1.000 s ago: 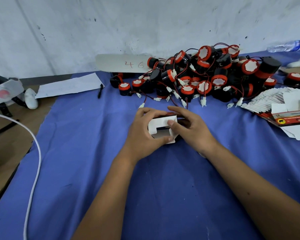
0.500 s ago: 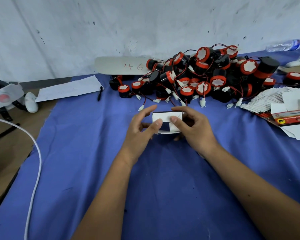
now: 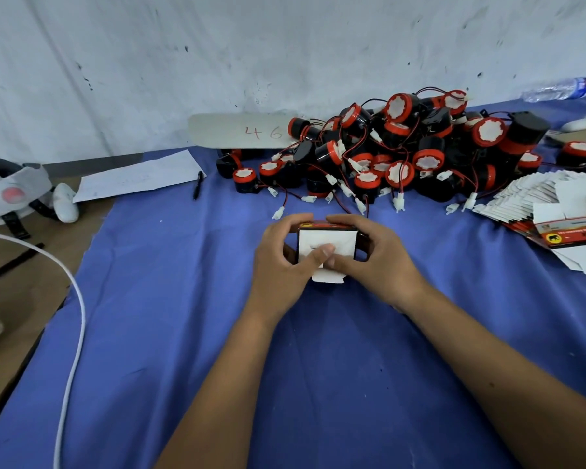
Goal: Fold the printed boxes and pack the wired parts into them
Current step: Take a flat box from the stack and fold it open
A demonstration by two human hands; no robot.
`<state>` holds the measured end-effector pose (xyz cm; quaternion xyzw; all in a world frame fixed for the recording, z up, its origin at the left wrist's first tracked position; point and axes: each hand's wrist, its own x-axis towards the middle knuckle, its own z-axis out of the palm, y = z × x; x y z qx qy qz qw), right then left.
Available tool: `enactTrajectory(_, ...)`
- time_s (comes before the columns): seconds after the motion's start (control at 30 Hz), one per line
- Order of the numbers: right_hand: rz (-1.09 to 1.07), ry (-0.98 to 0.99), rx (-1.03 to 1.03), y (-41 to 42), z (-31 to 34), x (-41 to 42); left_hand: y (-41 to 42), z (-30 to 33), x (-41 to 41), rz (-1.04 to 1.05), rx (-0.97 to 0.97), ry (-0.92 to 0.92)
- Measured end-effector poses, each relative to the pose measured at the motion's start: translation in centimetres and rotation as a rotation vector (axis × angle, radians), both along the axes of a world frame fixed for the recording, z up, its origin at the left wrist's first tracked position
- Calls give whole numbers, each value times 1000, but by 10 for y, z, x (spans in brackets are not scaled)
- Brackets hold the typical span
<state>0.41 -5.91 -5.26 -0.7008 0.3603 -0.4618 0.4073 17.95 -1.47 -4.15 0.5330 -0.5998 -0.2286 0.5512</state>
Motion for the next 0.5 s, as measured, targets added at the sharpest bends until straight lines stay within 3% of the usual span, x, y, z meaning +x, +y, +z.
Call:
enactTrajectory(0.1,26,80,-49,1,1,1,-1,-3,1,27,36,40)
enactTrajectory(0.37,172,-31,53,9,9,6,-3,-2,2,107,90,168)
enactTrajectory(0.5,23,-58,-8,9,8,8,-2,-1,-1,47,92,145)
